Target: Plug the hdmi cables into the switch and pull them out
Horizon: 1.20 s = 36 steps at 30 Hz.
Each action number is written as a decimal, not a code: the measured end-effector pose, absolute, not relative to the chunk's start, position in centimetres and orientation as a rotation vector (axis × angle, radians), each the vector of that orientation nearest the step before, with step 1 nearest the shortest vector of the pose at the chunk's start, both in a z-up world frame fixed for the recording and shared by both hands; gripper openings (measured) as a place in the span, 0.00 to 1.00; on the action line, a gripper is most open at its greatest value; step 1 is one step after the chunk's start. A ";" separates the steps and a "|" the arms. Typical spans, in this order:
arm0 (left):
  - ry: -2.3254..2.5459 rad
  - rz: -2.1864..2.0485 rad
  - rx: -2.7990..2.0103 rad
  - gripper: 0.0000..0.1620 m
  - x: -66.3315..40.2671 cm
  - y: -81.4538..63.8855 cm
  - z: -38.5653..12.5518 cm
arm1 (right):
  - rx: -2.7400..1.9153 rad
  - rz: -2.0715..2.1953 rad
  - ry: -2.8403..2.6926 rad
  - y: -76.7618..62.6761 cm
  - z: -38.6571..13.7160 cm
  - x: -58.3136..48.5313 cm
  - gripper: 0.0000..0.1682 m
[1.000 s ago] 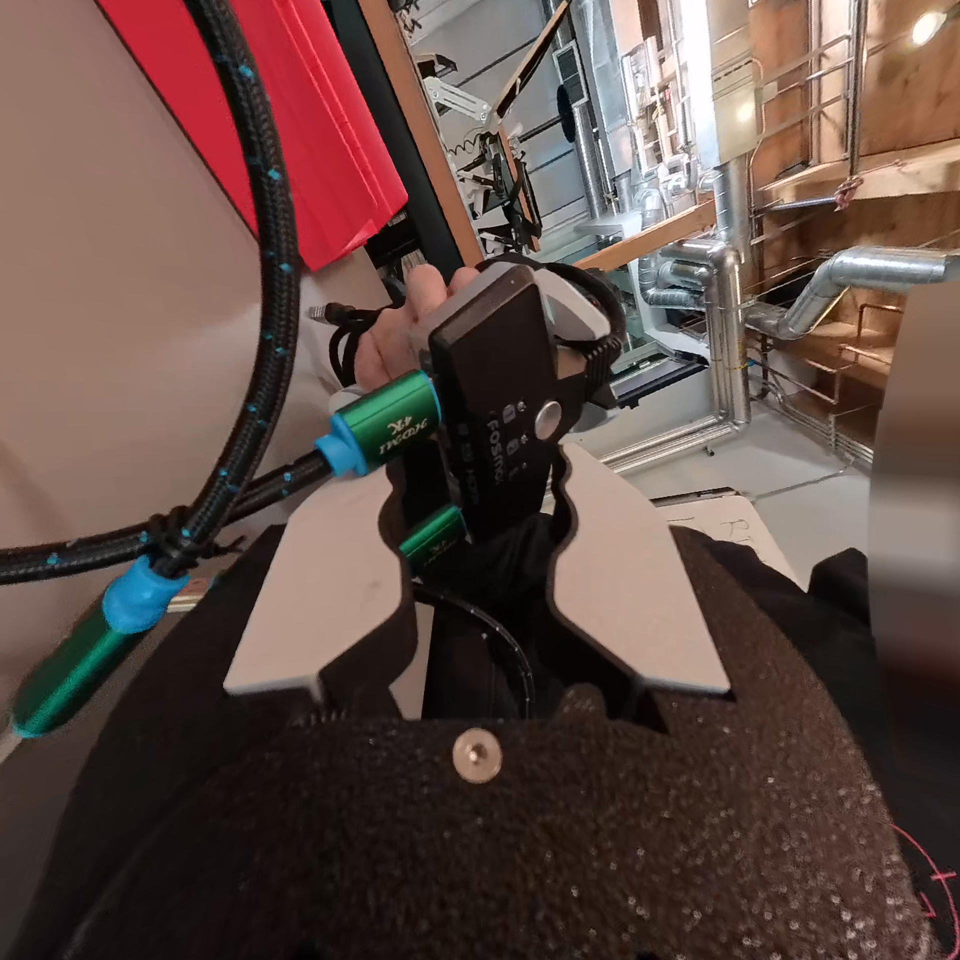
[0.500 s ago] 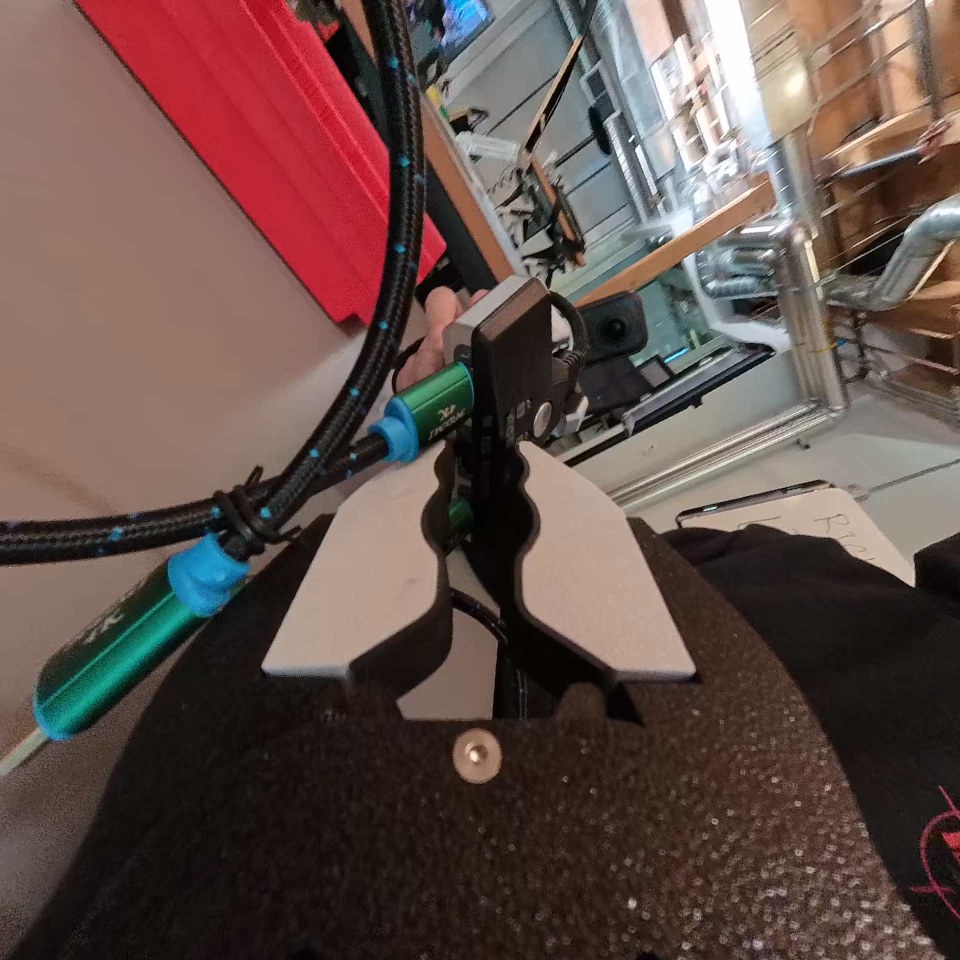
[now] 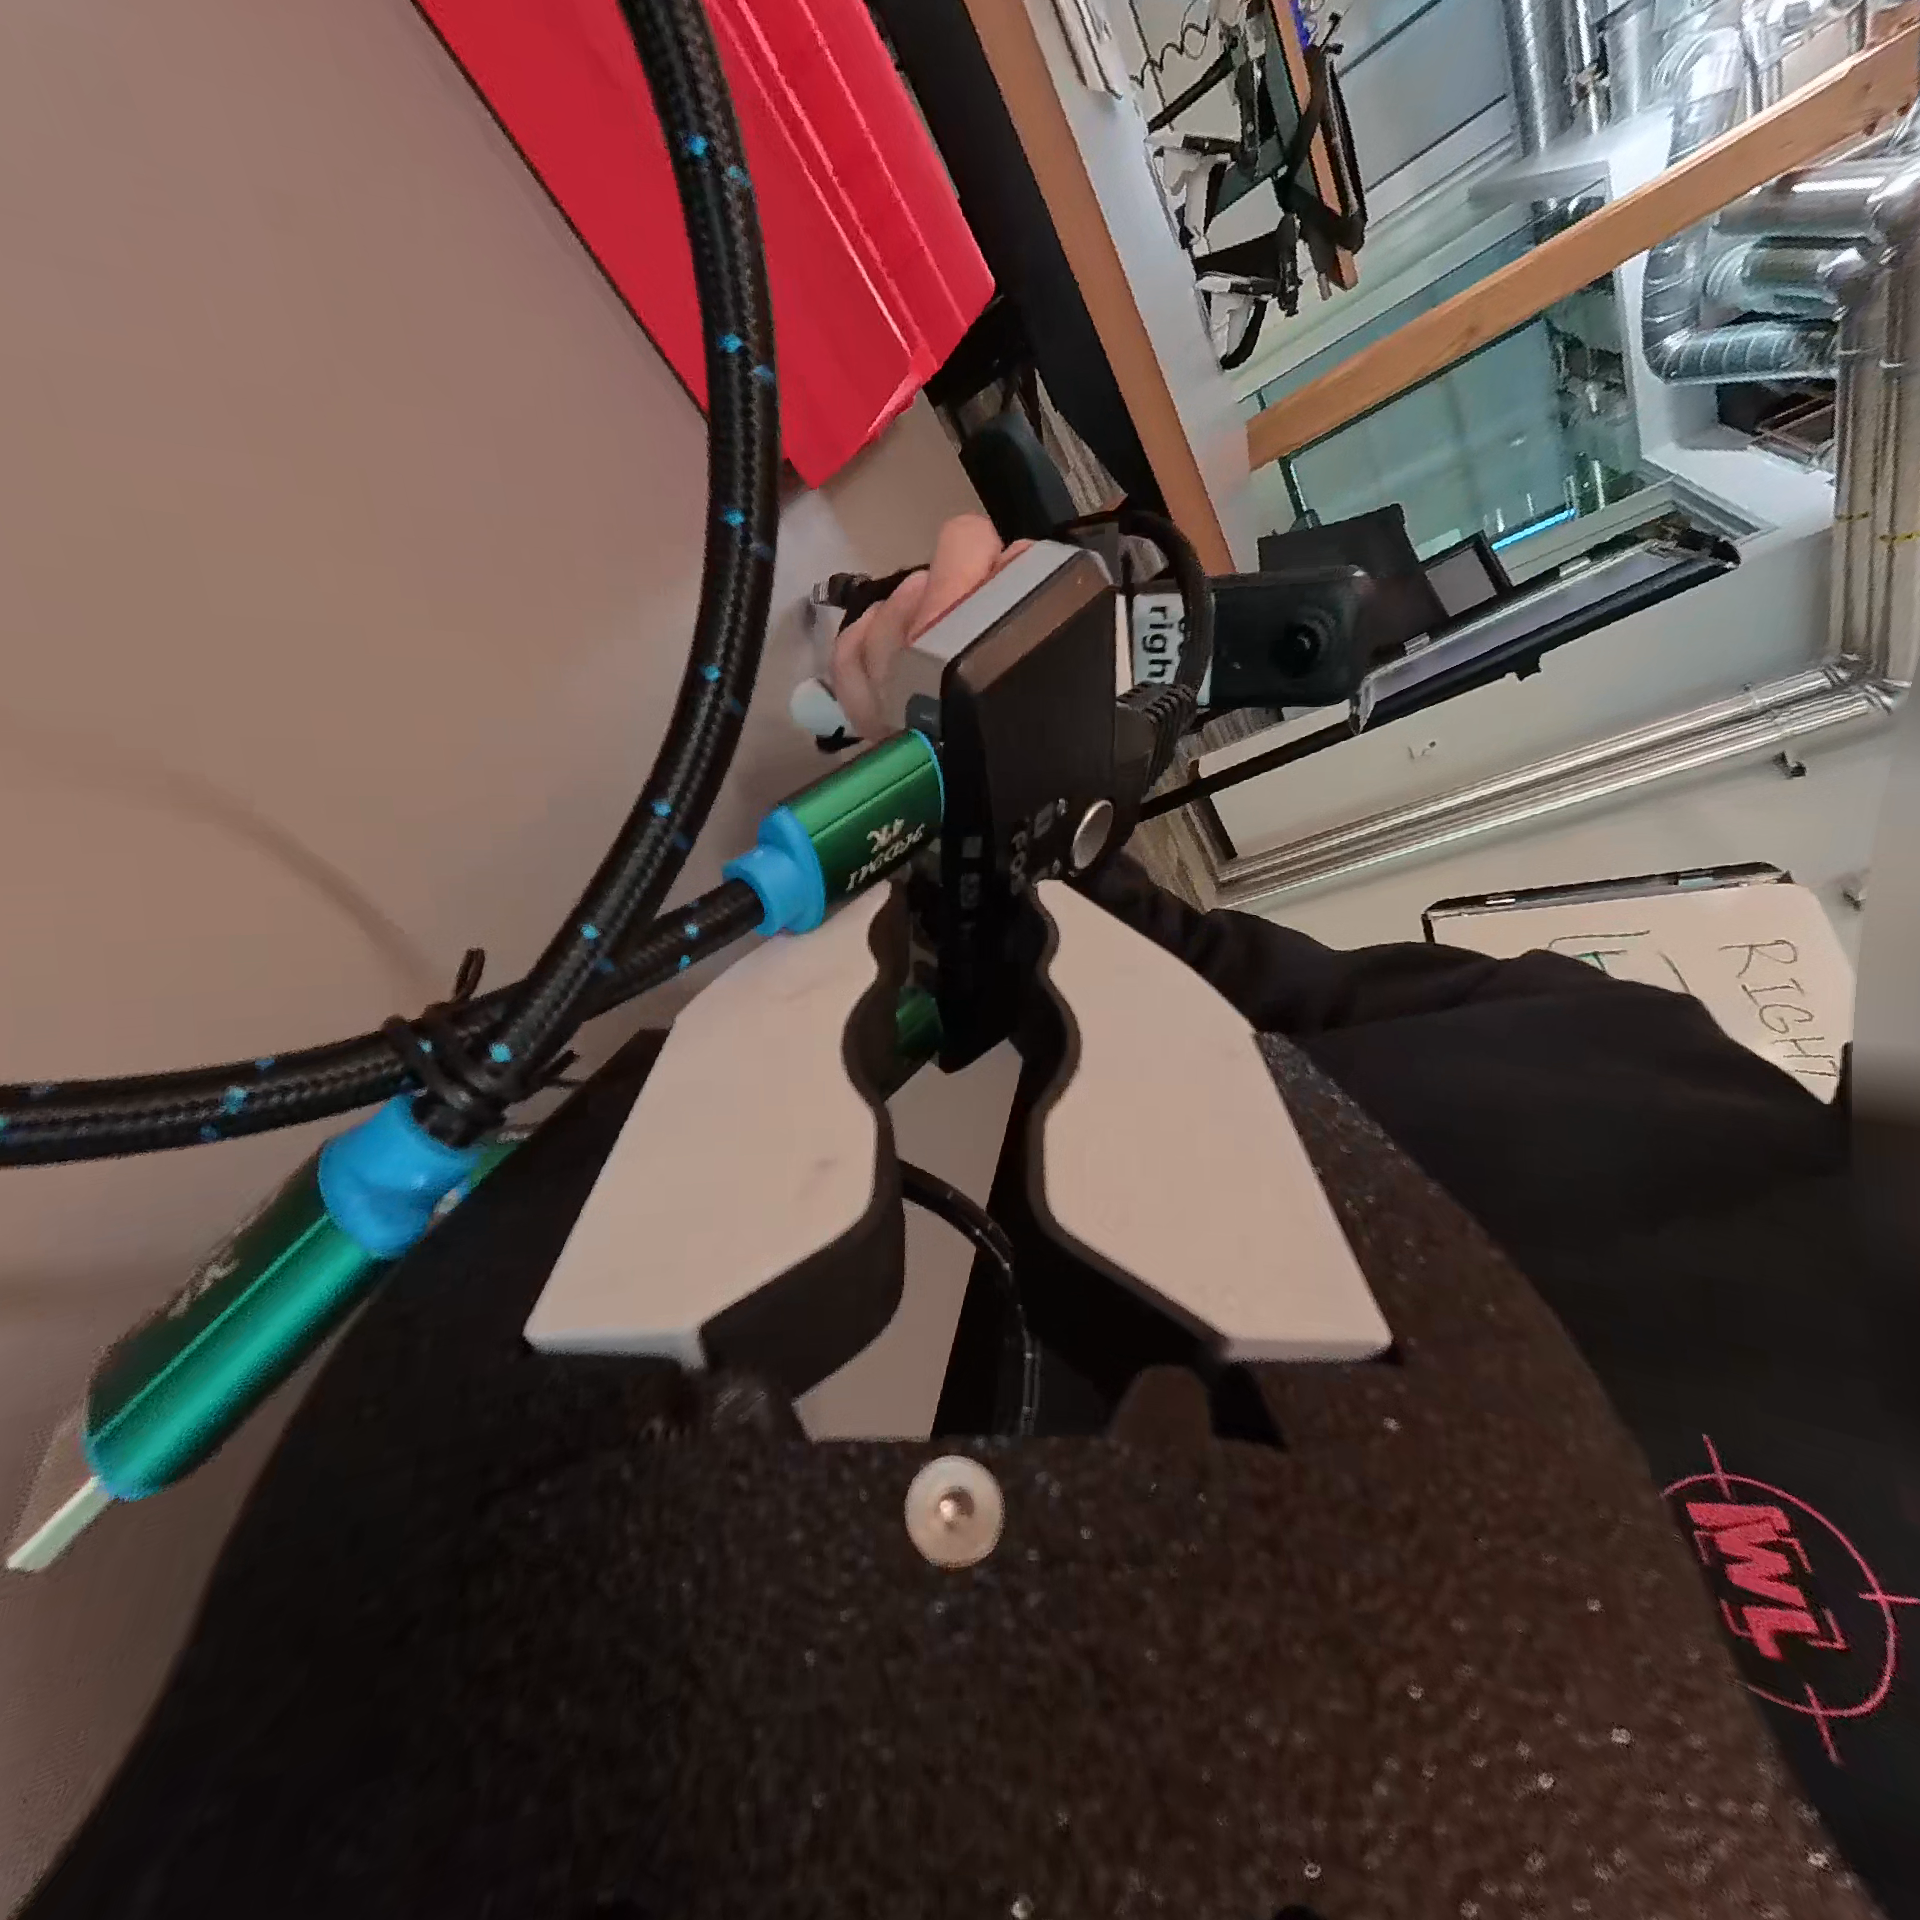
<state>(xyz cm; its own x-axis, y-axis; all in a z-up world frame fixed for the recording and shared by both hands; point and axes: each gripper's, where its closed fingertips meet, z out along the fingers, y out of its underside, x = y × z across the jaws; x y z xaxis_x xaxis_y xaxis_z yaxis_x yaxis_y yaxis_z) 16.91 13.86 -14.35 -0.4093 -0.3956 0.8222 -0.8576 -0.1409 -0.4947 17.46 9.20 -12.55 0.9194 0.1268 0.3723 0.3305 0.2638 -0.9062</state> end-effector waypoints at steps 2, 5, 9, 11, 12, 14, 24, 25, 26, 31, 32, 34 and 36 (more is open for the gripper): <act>-1.720 1.593 1.405 0.12 17.1 14.0 -14.0 | -1.265 -0.095 -0.347 9.3 -12.1 17.8 0.07; -1.729 1.602 1.419 0.12 17.4 14.2 -14.0 | -1.245 -0.092 -0.320 9.6 -12.0 17.7 0.21; -1.743 1.612 1.415 0.12 17.4 14.3 -13.9 | -1.244 -0.137 -0.331 9.7 -12.0 17.8 0.21; -1.750 1.609 1.422 0.12 17.5 14.3 -14.0 | -1.237 -0.143 -0.321 9.7 -12.0 18.0 0.21; -1.749 1.608 1.427 0.12 17.6 14.3 -14.0 | -1.235 -0.160 -0.317 9.7 -12.0 18.1 0.21; -1.732 1.614 1.440 0.12 17.8 14.2 -14.1 | -1.225 -0.208 -0.292 9.8 -12.0 18.6 0.21; -1.712 1.606 1.418 0.11 18.1 13.6 -13.8 | -1.174 -0.243 -0.290 9.3 -11.6 19.1 0.20; -1.711 1.602 1.416 0.11 18.2 13.5 -13.8 | -1.169 -0.241 -0.291 9.2 -11.5 19.1 0.21; -1.709 1.598 1.414 0.11 18.2 13.4 -13.8 | -1.163 -0.227 -0.289 9.2 -11.4 19.0 0.22; -1.736 1.523 1.395 0.12 17.9 12.1 -14.9 | -1.078 -0.171 -0.295 8.8 -10.5 18.2 0.14; -1.750 1.523 1.395 0.12 18.0 12.1 -15.0 | -1.089 -0.172 -0.304 8.7 -10.7 18.3 0.13; -1.752 1.531 1.405 0.11 18.2 12.1 -14.9 | -1.094 -0.159 -0.283 8.6 -10.9 18.7 0.13; -1.753 1.527 1.412 0.11 18.4 12.1 -14.9 | -1.086 -0.183 -0.272 8.6 -10.9 19.1 0.14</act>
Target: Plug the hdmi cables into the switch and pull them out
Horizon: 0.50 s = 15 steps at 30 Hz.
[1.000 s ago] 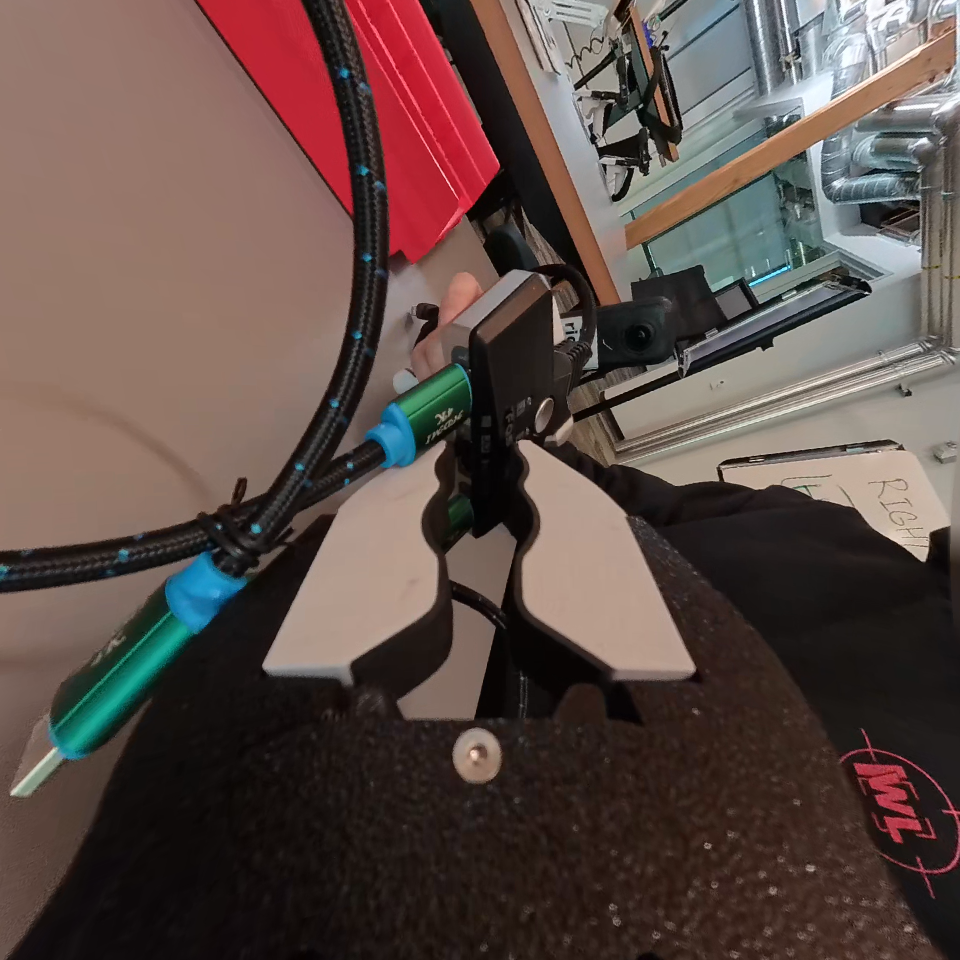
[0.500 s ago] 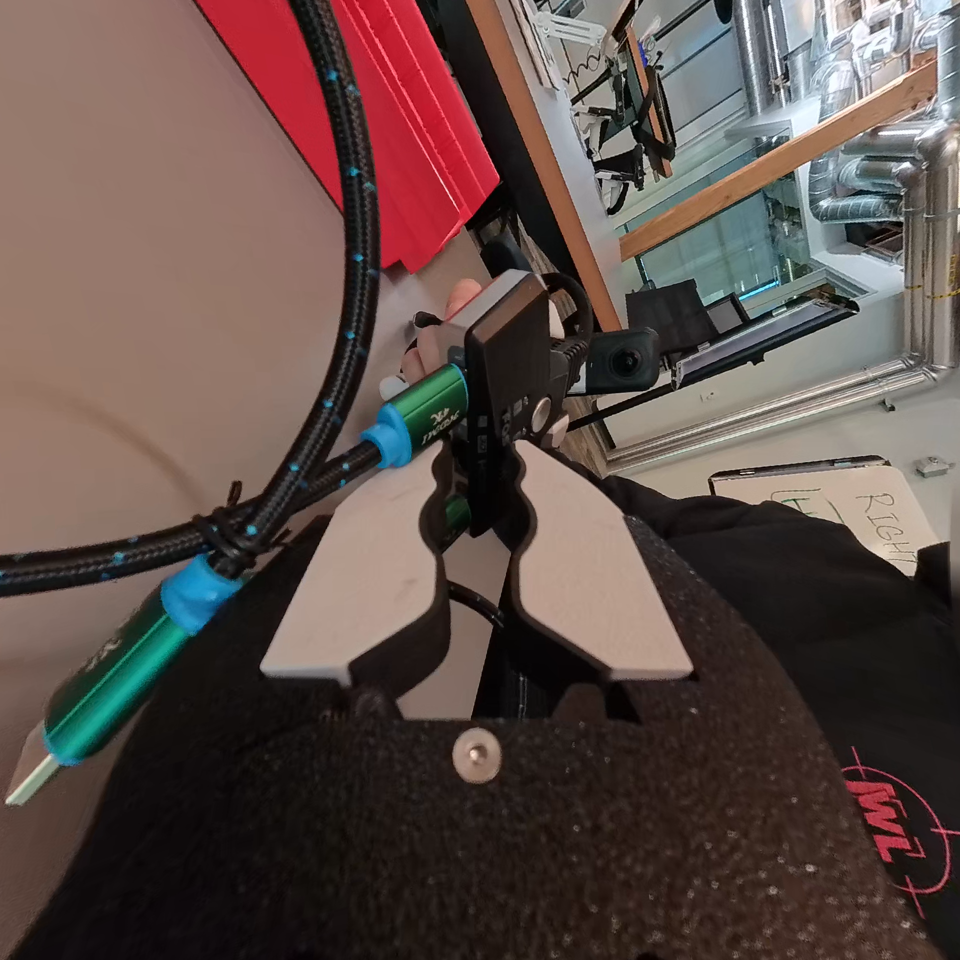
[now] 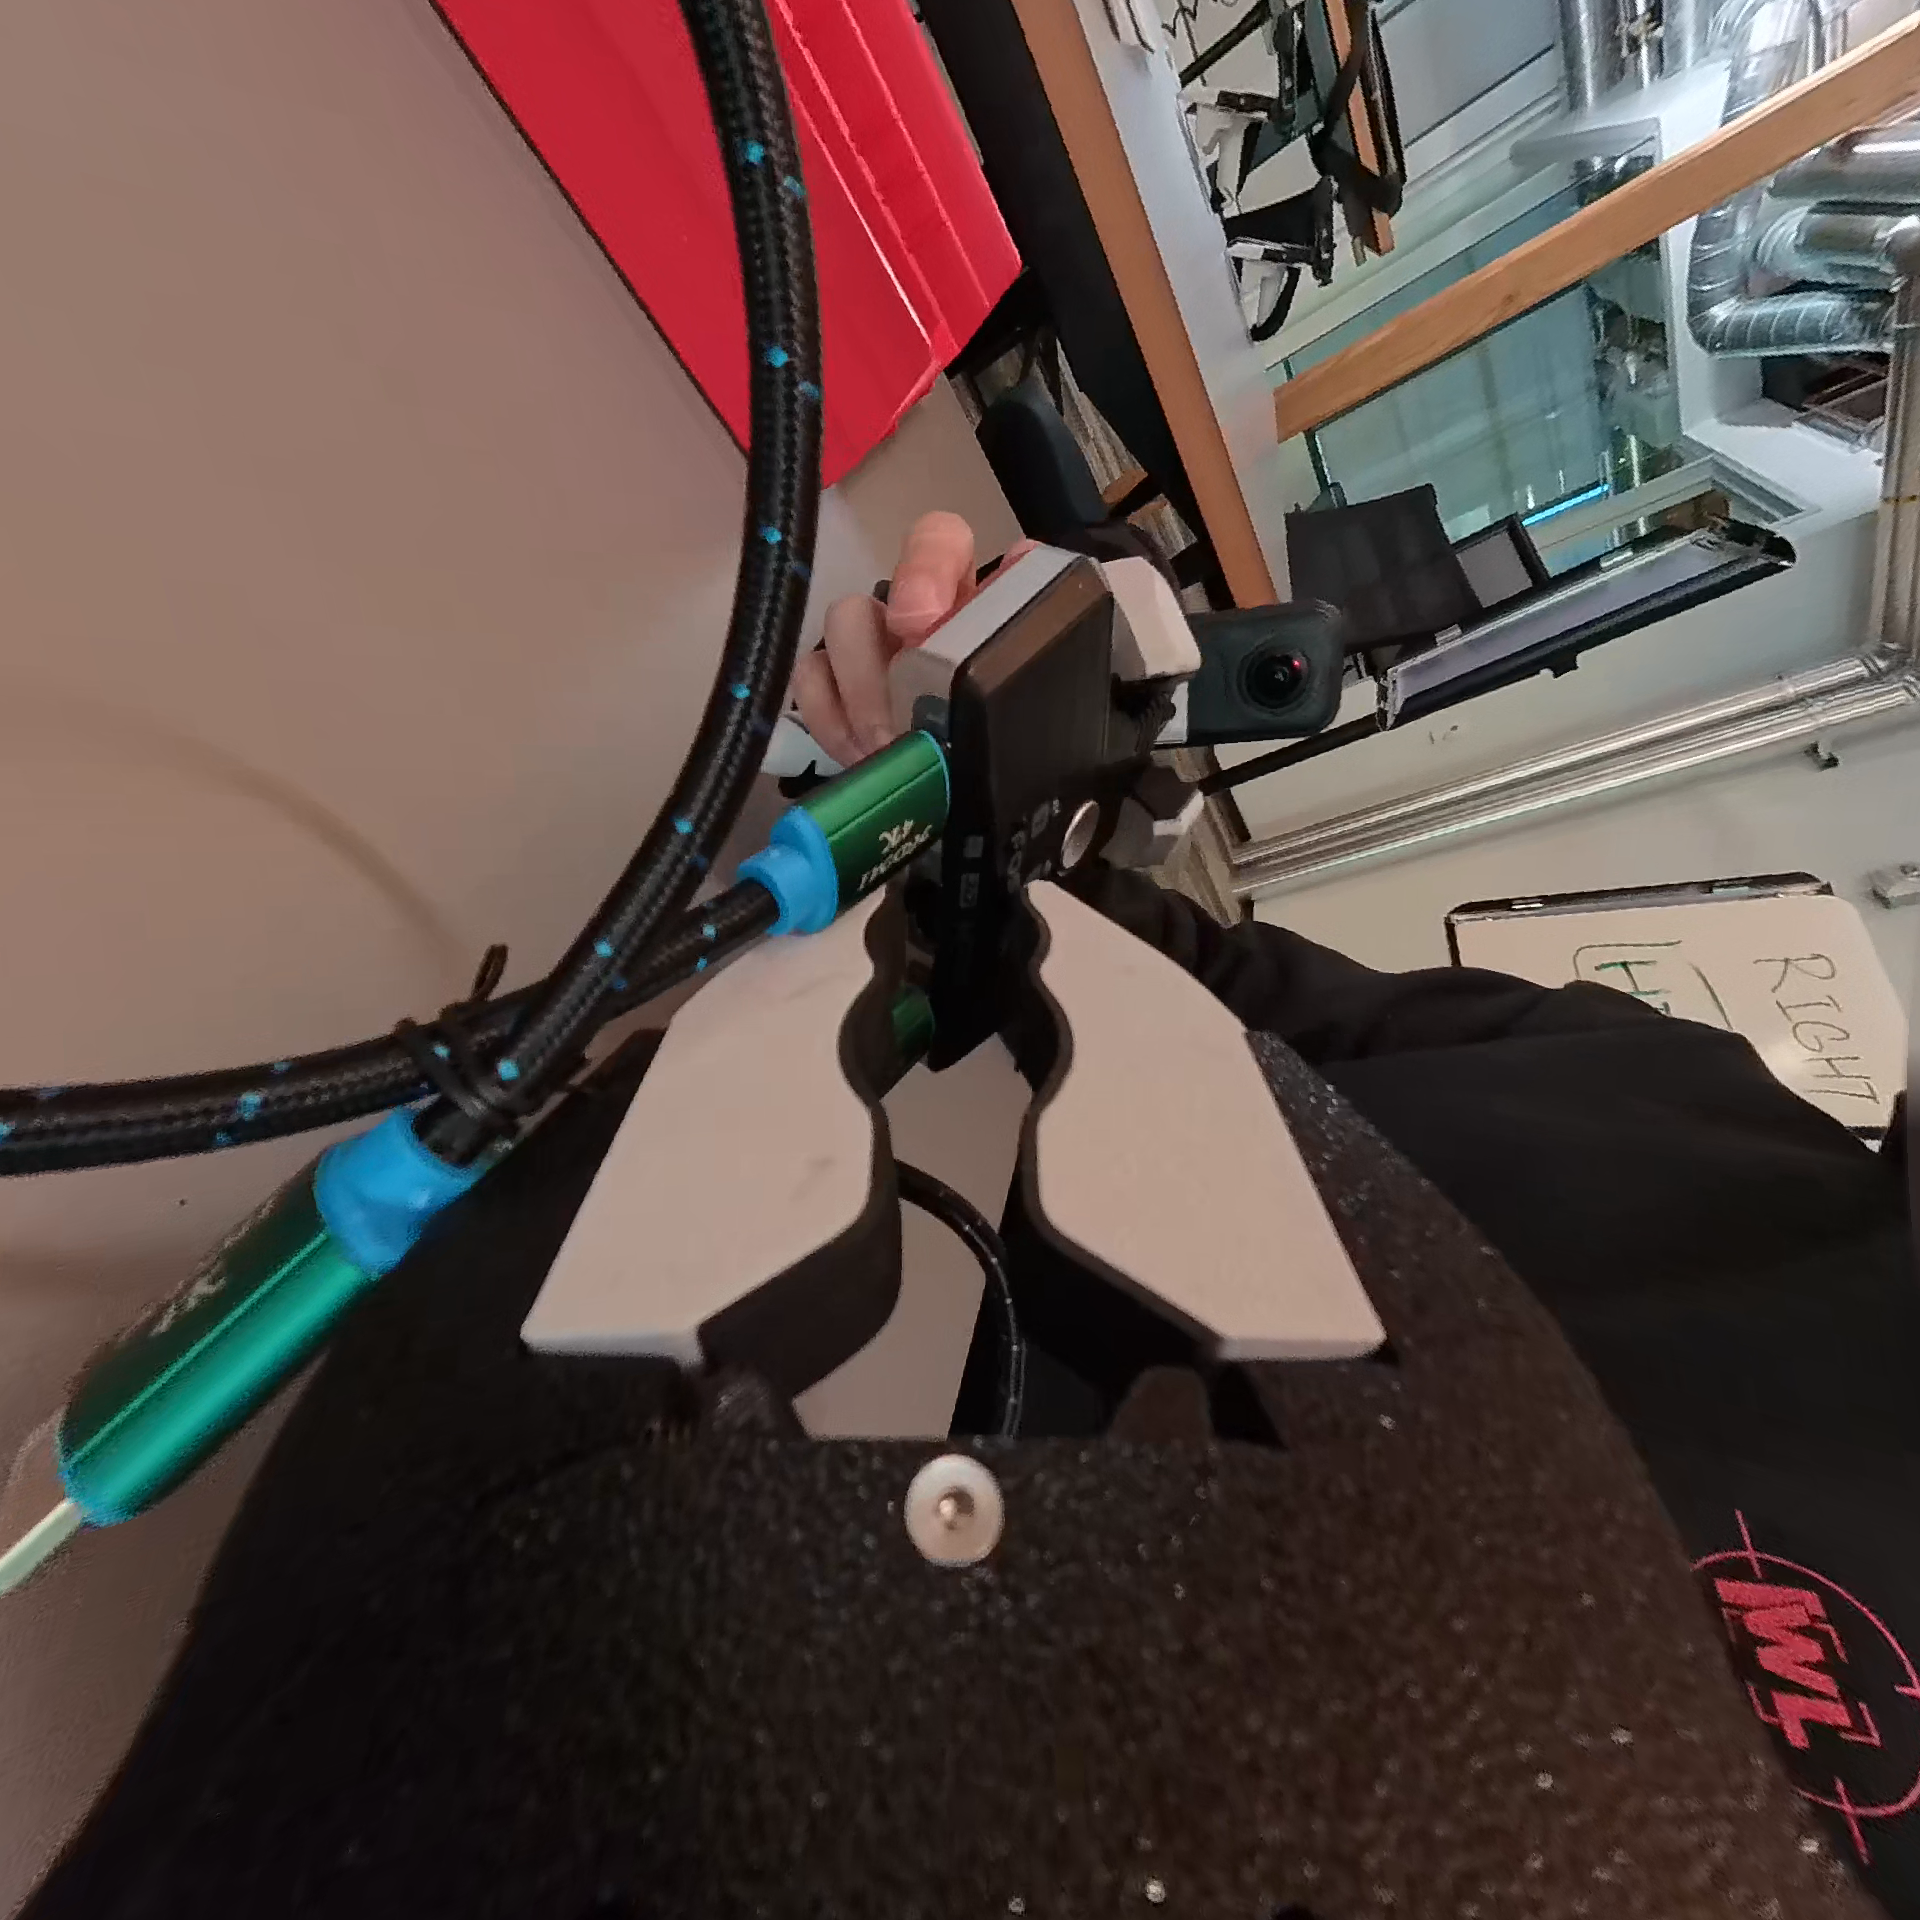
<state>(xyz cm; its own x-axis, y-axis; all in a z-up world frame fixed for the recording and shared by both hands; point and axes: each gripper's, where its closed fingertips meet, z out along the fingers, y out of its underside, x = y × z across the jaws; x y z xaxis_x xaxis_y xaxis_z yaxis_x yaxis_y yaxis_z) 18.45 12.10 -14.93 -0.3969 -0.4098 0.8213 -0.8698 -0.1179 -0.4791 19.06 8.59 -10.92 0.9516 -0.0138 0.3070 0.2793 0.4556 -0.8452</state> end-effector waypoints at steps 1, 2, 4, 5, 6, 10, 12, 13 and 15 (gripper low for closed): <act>-1.761 1.520 1.420 0.11 18.5 12.2 -15.0 | -1.100 -0.205 -0.280 8.7 -11.1 19.2 0.15; -1.768 1.516 1.428 0.11 18.6 12.3 -15.1 | -1.115 -0.216 -0.287 8.8 -11.4 19.2 0.15; -1.755 1.521 1.431 0.12 18.7 12.4 -14.9 | -1.117 -0.224 -0.296 8.8 -11.4 19.1 0.15; -1.745 1.529 1.428 0.11 18.7 12.5 -14.7 | -1.116 -0.224 -0.293 8.8 -11.4 19.1 0.15; -1.736 1.537 1.426 0.11 18.7 12.5 -14.5 | -1.117 -0.222 -0.287 8.8 -11.3 19.1 0.15; -1.732 1.549 1.437 0.11 19.0 12.4 -14.2 | -1.125 -0.160 -0.238 9.0 -11.6 19.4 0.16; -1.749 1.550 1.447 0.11 19.2 12.5 -14.2 | -1.145 -0.158 -0.214 9.1 -11.7 19.7 0.15; -1.758 1.553 1.444 0.11 19.2 12.6 -14.1 | -1.158 -0.148 -0.207 9.1 -11.6 19.7 0.15; -1.767 1.563 1.423 0.11 19.1 12.5 -13.8 | -1.161 -0.134 -0.190 9.1 -11.2 19.6 0.15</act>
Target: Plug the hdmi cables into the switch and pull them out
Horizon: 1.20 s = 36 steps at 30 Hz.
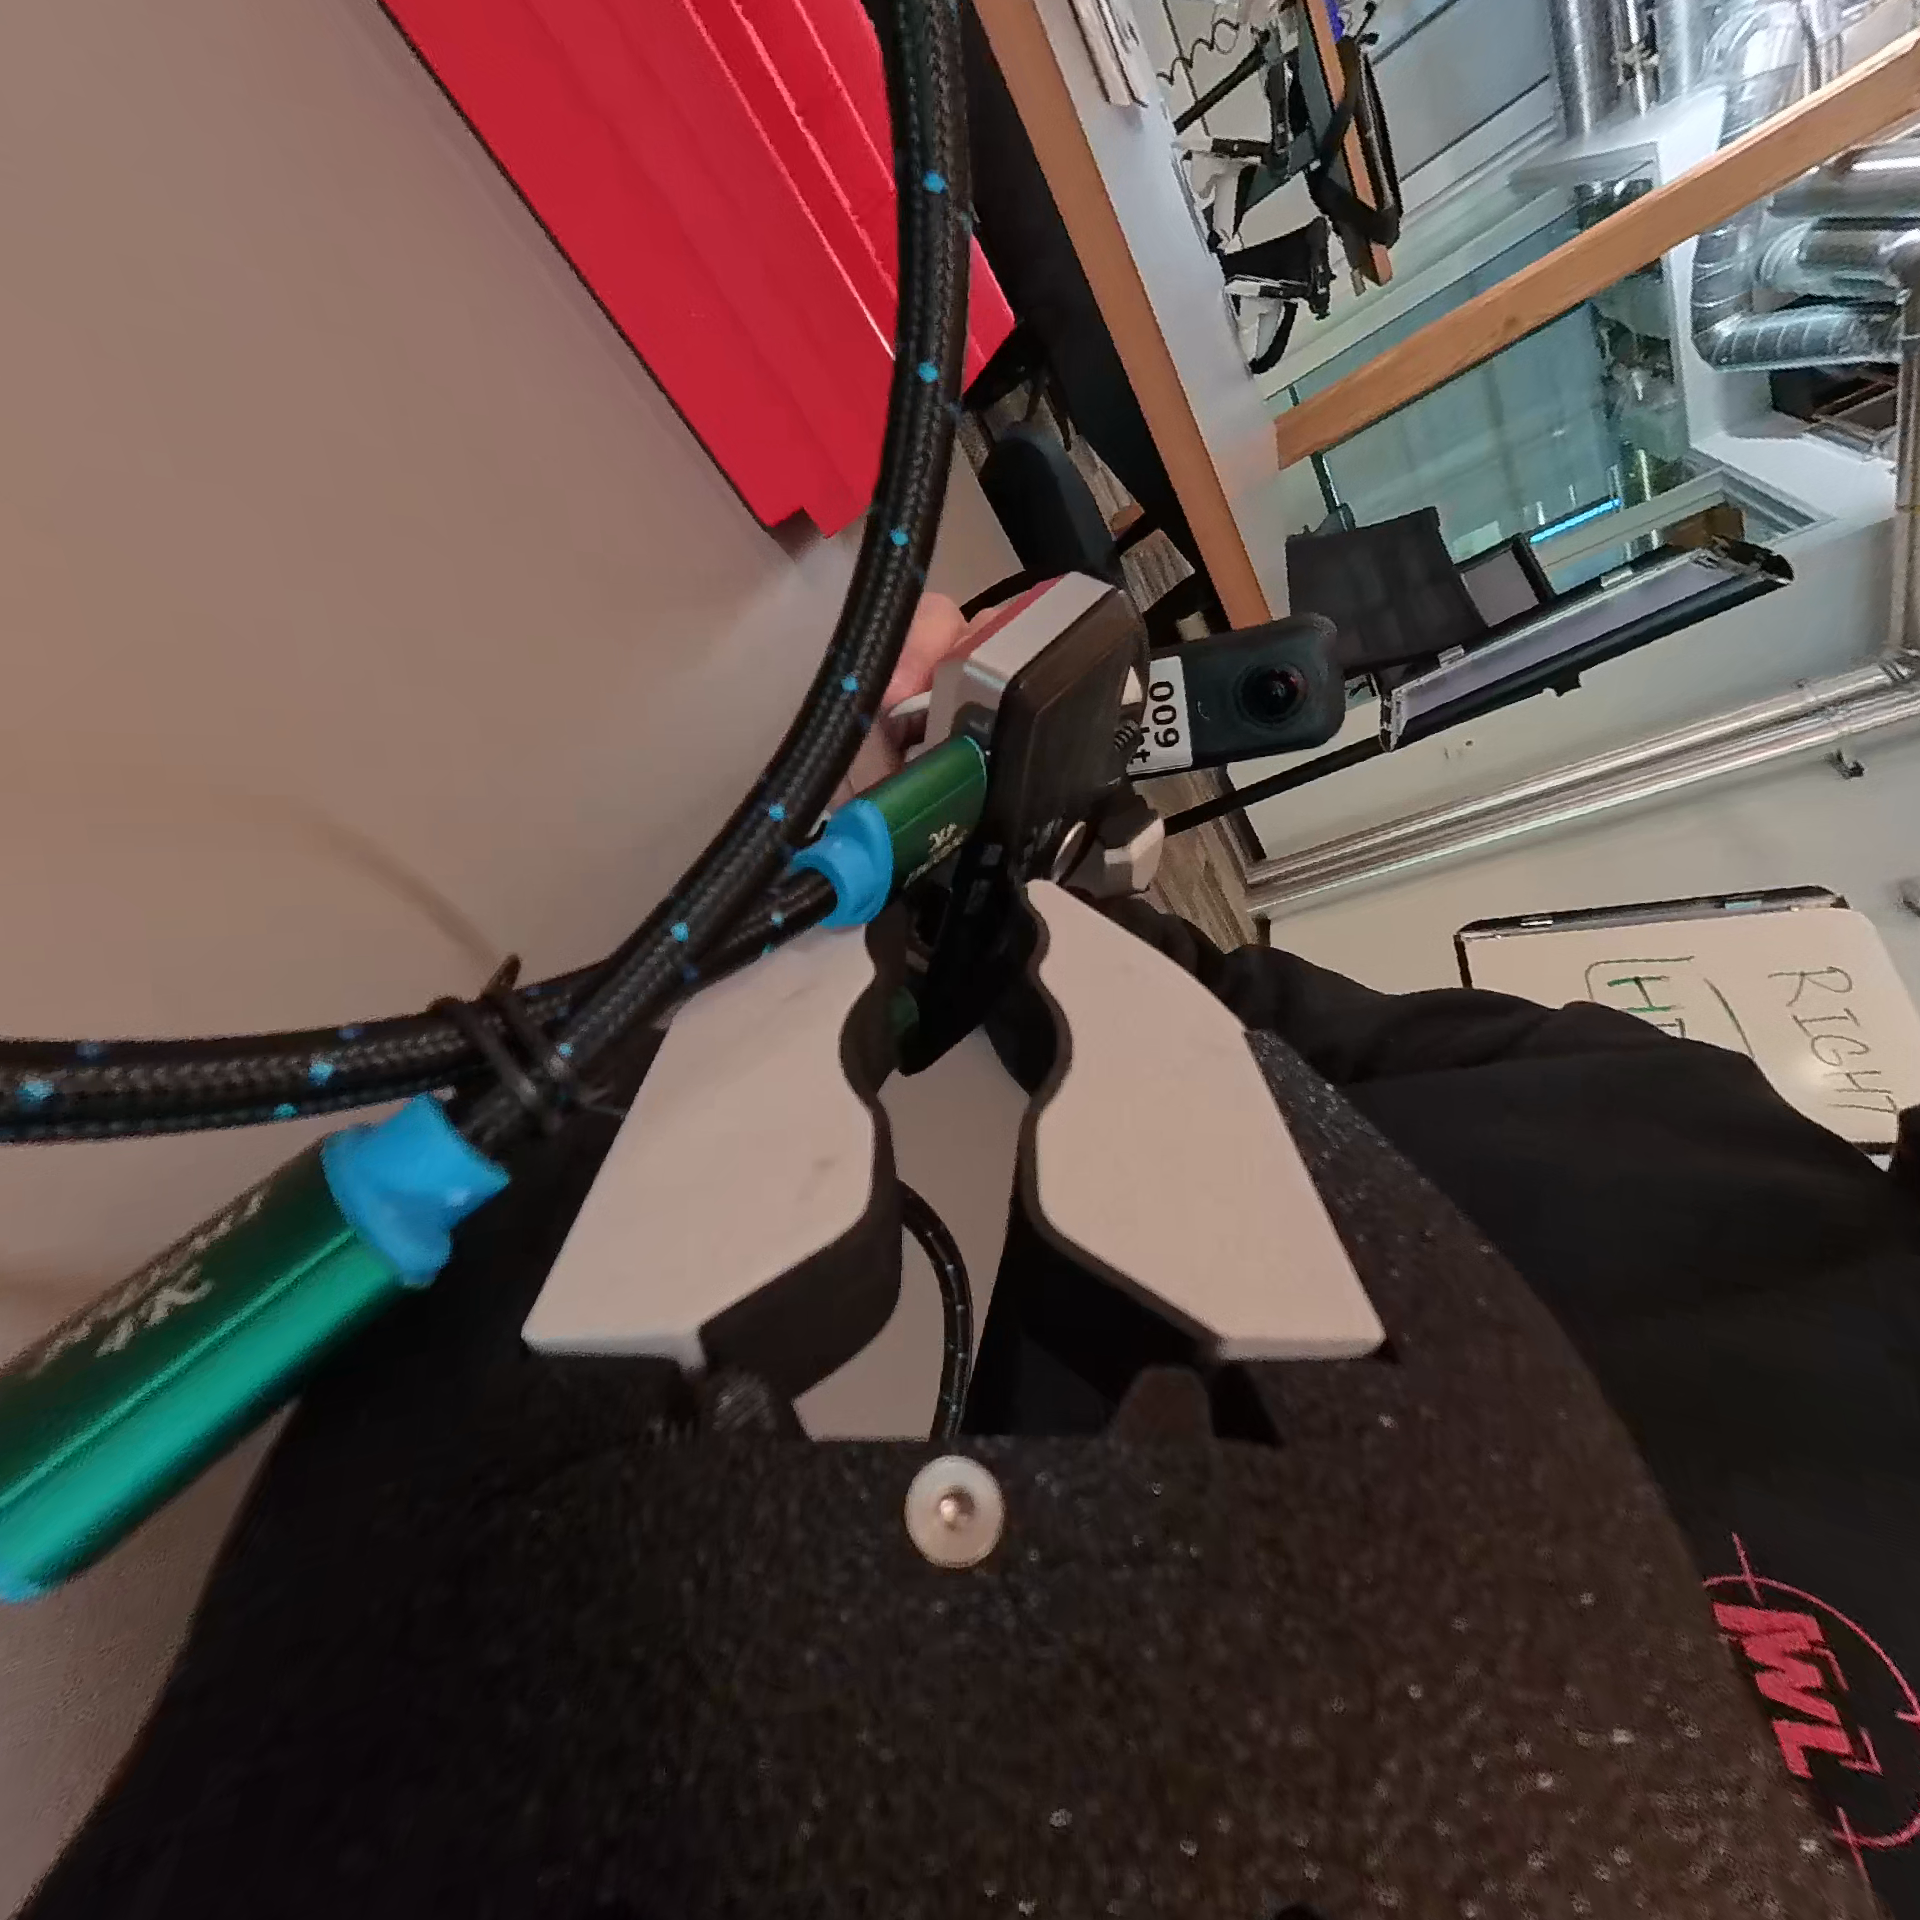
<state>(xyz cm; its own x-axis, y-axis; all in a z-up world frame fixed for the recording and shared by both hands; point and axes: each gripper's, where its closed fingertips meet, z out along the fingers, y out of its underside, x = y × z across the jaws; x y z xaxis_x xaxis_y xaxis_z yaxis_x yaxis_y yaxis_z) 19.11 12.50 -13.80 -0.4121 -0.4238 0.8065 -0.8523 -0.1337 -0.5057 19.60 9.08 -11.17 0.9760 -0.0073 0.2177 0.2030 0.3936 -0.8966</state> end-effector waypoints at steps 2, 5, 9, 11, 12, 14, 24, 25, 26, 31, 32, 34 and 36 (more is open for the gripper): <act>-1.773 1.586 1.393 0.12 19.0 12.4 -13.5 | -1.141 -0.070 -0.154 8.9 -10.7 19.6 0.13; -1.772 1.639 1.332 0.16 18.7 12.6 -12.6 | -1.075 0.052 -0.048 7.9 -9.7 20.7 0.11; -1.856 1.701 1.304 0.32 17.8 13.9 -11.3 | -1.009 0.147 0.045 6.4 -8.9 22.5 0.11; -1.913 1.755 1.270 0.33 17.1 14.7 -10.6 | -0.952 0.204 0.064 5.8 -8.1 22.5 0.11; -1.954 1.779 1.271 0.33 16.9 15.3 -10.6 | -0.919 0.240 0.072 5.5 -7.7 22.4 0.11; -2.114 1.823 1.293 0.33 16.9 16.9 -11.1 | -0.867 0.314 0.083 5.1 -7.1 22.3 0.11; -3.937 1.641 0.417 0.30 17.8 17.1 -9.7 | -0.719 0.665 0.318 5.9 -8.4 24.6 0.10; -4.035 1.544 0.256 0.31 17.8 16.3 -9.9 | -0.714 0.680 0.347 6.0 -8.7 24.9 0.10; -4.121 1.430 0.094 0.32 17.8 15.6 -10.3 | -0.729 0.686 0.376 6.3 -9.0 25.2 0.10; -4.365 0.560 -0.828 0.35 18.3 12.1 -13.9 | -0.796 0.676 0.406 7.2 -9.5 25.3 0.10; -4.394 0.245 -1.008 0.34 19.0 12.1 -14.6 | -0.789 0.690 0.421 7.3 -9.5 25.3 0.10; -4.397 -0.270 -1.308 0.35 20.4 12.0 -15.3 | -0.773 0.730 0.455 7.5 -9.6 25.3 0.10; -4.383 -0.463 -1.488 0.30 21.3 11.4 -15.7 | -0.758 0.785 0.503 7.9 -9.8 25.3 0.10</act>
